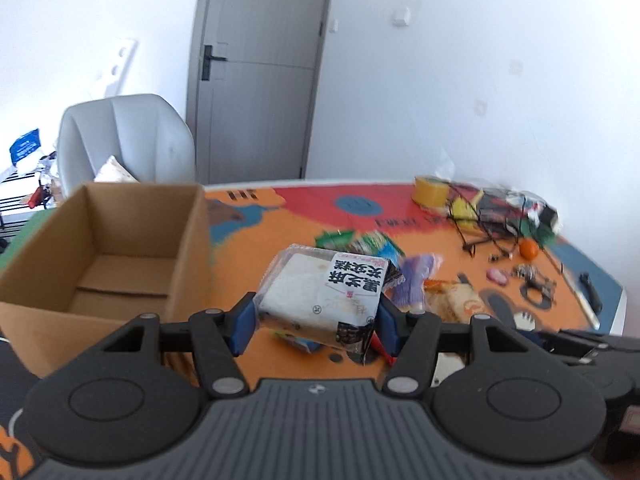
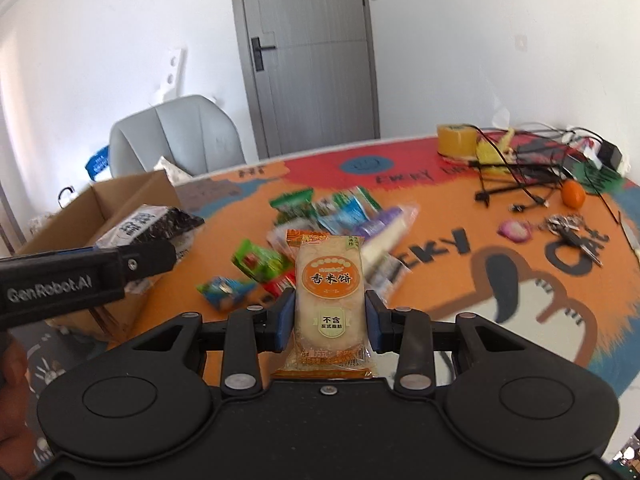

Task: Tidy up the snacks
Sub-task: 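Release the white bag into the box with left tool while right tool releases rice cake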

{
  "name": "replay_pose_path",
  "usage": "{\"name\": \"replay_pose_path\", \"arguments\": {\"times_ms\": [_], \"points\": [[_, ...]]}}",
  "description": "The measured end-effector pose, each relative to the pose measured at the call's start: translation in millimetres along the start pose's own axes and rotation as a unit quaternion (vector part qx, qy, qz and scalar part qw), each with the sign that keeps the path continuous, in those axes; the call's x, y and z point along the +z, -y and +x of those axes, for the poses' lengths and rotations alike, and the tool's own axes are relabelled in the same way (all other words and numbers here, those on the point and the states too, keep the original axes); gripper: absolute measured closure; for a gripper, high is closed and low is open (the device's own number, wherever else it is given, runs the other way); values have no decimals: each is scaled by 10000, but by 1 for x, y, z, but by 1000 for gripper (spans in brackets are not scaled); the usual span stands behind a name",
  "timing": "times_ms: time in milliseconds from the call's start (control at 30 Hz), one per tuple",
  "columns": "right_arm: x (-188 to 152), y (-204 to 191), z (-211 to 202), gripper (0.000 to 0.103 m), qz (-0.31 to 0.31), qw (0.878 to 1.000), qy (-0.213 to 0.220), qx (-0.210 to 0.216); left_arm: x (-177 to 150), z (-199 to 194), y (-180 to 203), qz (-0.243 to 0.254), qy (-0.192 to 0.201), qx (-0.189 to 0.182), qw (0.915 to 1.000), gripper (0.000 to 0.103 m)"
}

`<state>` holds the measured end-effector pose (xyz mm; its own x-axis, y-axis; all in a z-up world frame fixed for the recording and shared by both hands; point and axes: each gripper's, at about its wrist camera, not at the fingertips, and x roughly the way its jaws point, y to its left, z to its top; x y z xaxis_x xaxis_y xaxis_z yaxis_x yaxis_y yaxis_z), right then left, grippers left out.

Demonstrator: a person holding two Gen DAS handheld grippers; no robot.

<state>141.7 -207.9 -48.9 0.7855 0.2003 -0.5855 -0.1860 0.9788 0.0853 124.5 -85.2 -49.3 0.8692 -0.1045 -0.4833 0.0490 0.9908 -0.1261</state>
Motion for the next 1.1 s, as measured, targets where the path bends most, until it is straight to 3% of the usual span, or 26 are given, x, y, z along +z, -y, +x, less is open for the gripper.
{"name": "replay_pose_path", "arguments": {"times_ms": [200, 467, 1100], "points": [[18, -23, -6, 66, -209, 9995, 236, 54, 18, -19, -16, -53, 246, 265, 9993, 43], [39, -43, -3, 66, -149, 9982, 386, 424, 30, -31, -48, -242, 397, 625, 9970, 43], [59, -116, 36, 66, -238, 9944, 351, 969, 39, -27, -135, -968, 328, 1434, 9844, 41]]}}
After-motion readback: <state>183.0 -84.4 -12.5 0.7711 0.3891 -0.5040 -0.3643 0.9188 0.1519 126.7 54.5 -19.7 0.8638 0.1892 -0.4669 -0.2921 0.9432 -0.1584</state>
